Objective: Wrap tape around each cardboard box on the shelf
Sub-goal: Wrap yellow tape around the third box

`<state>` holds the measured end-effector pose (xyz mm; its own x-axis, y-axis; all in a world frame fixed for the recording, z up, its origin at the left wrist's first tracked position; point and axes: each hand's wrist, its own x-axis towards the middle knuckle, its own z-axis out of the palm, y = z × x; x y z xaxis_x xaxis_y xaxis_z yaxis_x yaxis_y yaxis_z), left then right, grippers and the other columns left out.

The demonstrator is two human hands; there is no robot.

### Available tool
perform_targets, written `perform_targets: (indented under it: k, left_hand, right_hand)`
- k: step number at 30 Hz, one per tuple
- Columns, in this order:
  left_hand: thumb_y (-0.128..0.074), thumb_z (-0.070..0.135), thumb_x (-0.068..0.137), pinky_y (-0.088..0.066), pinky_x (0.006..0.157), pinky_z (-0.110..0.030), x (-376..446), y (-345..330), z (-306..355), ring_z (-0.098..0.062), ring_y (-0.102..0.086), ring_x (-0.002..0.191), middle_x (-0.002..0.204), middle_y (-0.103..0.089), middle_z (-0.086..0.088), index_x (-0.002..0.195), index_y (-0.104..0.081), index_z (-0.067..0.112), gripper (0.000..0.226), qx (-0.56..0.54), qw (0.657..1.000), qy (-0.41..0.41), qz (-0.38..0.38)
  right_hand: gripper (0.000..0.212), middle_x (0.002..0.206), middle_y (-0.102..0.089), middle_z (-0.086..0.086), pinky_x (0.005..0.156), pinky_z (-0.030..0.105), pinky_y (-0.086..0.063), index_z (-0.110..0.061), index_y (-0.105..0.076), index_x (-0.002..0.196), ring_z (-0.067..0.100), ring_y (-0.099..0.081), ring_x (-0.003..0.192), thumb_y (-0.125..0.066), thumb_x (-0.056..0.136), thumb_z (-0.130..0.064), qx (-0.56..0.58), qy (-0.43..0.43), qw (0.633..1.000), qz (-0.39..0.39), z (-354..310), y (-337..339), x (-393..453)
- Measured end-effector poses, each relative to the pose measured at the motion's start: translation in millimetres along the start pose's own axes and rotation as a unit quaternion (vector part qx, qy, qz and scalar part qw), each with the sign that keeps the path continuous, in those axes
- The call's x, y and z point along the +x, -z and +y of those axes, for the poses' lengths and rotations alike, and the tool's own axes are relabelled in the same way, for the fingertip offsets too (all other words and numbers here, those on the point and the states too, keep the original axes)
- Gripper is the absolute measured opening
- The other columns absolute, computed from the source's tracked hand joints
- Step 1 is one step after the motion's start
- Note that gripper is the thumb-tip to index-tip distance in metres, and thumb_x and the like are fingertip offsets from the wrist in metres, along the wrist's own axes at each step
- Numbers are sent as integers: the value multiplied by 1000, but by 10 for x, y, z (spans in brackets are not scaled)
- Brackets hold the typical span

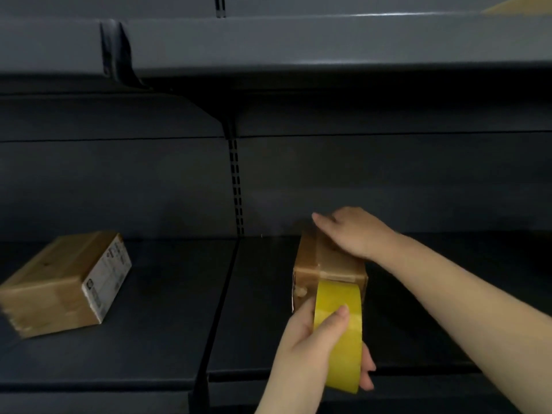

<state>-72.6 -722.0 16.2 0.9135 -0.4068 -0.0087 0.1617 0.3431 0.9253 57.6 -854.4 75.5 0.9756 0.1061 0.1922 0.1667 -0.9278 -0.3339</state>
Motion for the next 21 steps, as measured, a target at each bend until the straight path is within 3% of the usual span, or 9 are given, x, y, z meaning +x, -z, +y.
perform_targets:
  k: [2,3,4,6,9,13,16,21]
  left_hand:
    - [-64,32,79,-51,45,-24,6,-12,-11,-22,-58,39,50,-63,-13,98,-58,8,31,4,1000,-6,9]
    - [-65,31,79,-51,44,-24,9,-15,-18,-22,-58,38,49,-63,-14,98,-59,7,32,4,1000,-5,12]
    - [-64,30,76,-50,44,-24,7,-19,-26,-23,-57,37,49,-62,-15,99,-59,7,33,0,1000,-2,14]
    - [-66,31,75,-50,42,-24,3,-18,-33,-22,-56,36,47,-61,-15,100,-59,7,35,-10,1000,-1,17]
    - [-70,33,75,-50,42,-23,-7,-12,-33,-21,-58,37,47,-62,-12,98,-61,9,34,-22,1000,-1,20]
    - [-69,37,75,-53,47,-24,-39,3,-37,-18,-61,42,49,-65,-8,100,-60,11,37,-2,1000,4,18]
    - [-63,36,65,-52,47,-21,-41,11,-20,-14,-65,47,52,-68,-4,97,-61,16,37,10,1000,6,23]
    - [-60,33,73,-54,48,-28,-54,3,-8,-20,-61,43,52,-64,-10,106,-57,9,41,16,1000,-1,20]
  right_hand:
    - [65,139,-46,8,98,34,-34,-12,-50,129,24,-45,122,-18,94,-56,-44,50,994,-89,-70,-6,-287]
    - [65,152,-27,6,108,33,-23,-12,-34,141,22,-29,136,-16,95,-54,-69,67,986,-138,-76,-34,-345]
    - [65,157,-9,4,112,32,-11,-13,-16,147,18,-12,142,-14,96,-53,-87,70,979,-172,-74,-57,-346]
    - [65,157,4,5,114,32,0,-12,0,148,16,3,143,-12,97,-51,-97,49,977,-186,-48,-88,-239]
    - [65,157,-2,6,114,36,-5,-13,-3,148,20,-3,143,-12,97,-51,-101,-3,981,-164,39,-157,41]
    - [56,146,-36,10,100,35,-32,-17,-32,142,27,-40,125,-19,97,-47,-73,-42,993,-82,159,-257,367]
    - [51,141,-42,12,94,34,-36,-16,-38,139,28,-46,118,-21,99,-43,-85,-65,993,-52,247,-292,564]
    - [47,128,-52,15,86,33,-43,-10,-48,129,28,-52,107,-29,99,-41,-1,-104,993,-62,310,-302,659]
